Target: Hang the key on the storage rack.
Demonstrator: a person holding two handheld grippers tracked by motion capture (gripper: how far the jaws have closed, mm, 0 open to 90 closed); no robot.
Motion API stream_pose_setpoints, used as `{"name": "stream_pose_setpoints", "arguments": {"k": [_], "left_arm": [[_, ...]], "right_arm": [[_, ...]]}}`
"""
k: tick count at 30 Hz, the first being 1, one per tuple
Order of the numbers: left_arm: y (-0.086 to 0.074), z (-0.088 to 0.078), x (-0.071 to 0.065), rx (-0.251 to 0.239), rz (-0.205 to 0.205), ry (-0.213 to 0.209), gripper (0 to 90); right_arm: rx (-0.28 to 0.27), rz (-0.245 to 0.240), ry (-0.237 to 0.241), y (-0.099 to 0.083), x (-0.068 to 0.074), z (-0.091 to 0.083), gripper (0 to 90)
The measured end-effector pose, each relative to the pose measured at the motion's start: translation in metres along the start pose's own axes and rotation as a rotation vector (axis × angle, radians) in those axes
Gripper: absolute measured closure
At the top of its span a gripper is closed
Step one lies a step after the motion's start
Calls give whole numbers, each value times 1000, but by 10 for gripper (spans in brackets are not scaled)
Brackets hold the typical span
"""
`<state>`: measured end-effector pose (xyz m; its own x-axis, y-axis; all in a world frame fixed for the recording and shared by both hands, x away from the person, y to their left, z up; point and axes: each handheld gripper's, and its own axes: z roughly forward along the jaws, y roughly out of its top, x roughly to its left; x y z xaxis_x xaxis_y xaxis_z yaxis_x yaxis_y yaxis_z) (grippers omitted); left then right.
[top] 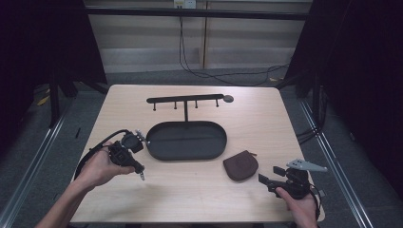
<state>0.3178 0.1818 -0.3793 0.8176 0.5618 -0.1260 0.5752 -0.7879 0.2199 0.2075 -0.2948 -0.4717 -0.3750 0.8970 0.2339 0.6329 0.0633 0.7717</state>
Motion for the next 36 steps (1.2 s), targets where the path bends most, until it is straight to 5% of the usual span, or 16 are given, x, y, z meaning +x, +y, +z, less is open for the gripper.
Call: {"name": "stream_pose_setpoints", "arguments": {"k": [36], "left_arm": [[49, -57, 19, 32, 10, 42, 889]], "right_arm": [[11, 4, -1, 0, 0, 1, 243]]}}
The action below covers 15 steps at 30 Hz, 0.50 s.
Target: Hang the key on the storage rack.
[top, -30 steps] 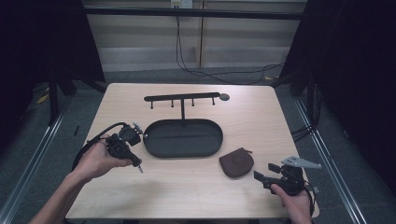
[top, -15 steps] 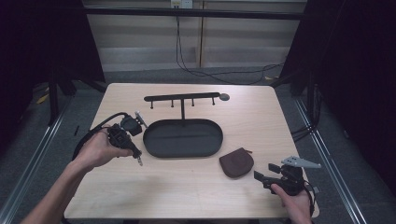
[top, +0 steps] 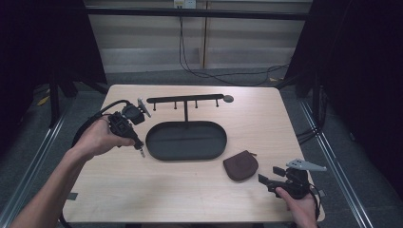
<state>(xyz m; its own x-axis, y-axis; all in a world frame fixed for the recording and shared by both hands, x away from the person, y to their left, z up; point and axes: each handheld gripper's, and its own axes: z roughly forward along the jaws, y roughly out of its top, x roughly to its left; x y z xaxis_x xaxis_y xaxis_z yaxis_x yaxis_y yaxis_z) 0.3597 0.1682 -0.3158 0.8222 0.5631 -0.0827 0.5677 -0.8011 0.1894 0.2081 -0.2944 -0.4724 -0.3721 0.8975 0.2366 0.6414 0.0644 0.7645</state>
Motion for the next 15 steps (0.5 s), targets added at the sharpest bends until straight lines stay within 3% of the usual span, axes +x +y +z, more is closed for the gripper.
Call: {"name": "stream_pose_setpoints", "arguments": {"k": [15], "left_arm": [[26, -25, 9, -2, -39, 32, 889]], "right_arm": [[-1, 0, 7, 0, 0, 0, 243]]}}
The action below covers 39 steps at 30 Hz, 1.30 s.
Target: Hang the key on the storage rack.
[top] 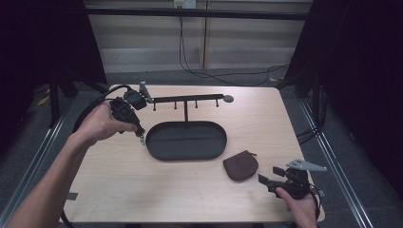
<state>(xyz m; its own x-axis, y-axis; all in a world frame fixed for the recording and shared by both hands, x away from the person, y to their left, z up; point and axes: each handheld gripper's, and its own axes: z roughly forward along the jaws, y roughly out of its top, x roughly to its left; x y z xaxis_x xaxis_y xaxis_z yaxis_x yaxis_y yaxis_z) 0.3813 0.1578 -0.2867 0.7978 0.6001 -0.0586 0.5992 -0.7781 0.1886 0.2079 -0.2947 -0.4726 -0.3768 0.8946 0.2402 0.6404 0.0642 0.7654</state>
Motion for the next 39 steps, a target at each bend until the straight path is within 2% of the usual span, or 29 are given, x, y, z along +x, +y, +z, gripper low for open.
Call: {"name": "stream_pose_setpoints", "arguments": {"k": [8, 17, 22, 25, 31, 39], "left_arm": [[14, -8, 3, 17, -11, 17, 890], [30, -16, 11, -1, -39, 17, 889], [40, -15, 13, 8, -47, 23, 889], [45, -14, 19, 23, -69, 32, 890], [52, -13, 27, 14, -92, 33, 889], [62, -11, 31, 0, -115, 32, 889]], "right_arm": [[1, 2, 0, 0, 0, 0, 243], [0, 3, 5, 0, -1, 0, 242], [0, 5, 7, 0, -1, 0, 242], [-3, 5, 11, 0, -1, -1, 242], [-2, 4, 13, 0, -1, -1, 242], [-4, 6, 15, 0, -1, -1, 242]]}}
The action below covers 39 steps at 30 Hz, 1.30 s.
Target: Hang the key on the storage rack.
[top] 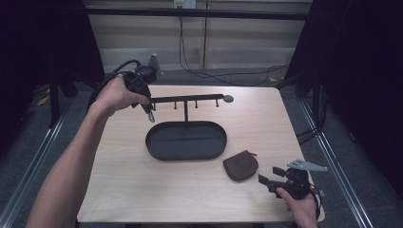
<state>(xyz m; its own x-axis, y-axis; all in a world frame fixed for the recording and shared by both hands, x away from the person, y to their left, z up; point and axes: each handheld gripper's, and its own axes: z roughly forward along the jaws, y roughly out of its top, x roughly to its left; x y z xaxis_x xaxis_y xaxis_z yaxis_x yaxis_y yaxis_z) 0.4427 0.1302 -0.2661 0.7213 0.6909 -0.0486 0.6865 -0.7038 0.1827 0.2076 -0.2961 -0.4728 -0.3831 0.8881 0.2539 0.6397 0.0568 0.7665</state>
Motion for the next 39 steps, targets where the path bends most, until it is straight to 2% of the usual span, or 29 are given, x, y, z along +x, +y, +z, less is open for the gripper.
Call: {"name": "stream_pose_setpoints", "arguments": {"k": [4, 7, 17, 20, 24, 27, 31, 34, 37, 39], "left_arm": [[6, 0, 2, -1, -17, 14, 890], [8, -1, 4, -11, -25, 8, 890], [14, -1, 6, -33, -50, 23, 889], [14, 0, 9, -46, -73, 25, 889], [14, 1, 12, -54, -85, 8, 889], [15, 2, 13, -50, -90, 4, 889], [16, 2, 14, -67, -105, 2, 889], [17, 4, 14, -66, -104, 9, 888], [17, 7, 15, -64, -117, 11, 888], [16, 6, 18, -74, -131, 29, 888]], "right_arm": [[-1, 0, 3, 0, 0, 0, 242], [0, 0, 3, 0, 0, 0, 242], [0, 2, 5, 0, 0, -1, 242], [0, 0, 6, 0, 0, 0, 241], [-1, 0, 8, 0, 0, 0, 241], [-1, 0, 7, 0, 0, 0, 241], [3, -1, 10, 0, 0, 0, 241], [2, -2, 10, 0, 0, 0, 241], [2, -2, 11, 0, 0, 0, 241], [3, -3, 12, 0, 0, 0, 241]]}}
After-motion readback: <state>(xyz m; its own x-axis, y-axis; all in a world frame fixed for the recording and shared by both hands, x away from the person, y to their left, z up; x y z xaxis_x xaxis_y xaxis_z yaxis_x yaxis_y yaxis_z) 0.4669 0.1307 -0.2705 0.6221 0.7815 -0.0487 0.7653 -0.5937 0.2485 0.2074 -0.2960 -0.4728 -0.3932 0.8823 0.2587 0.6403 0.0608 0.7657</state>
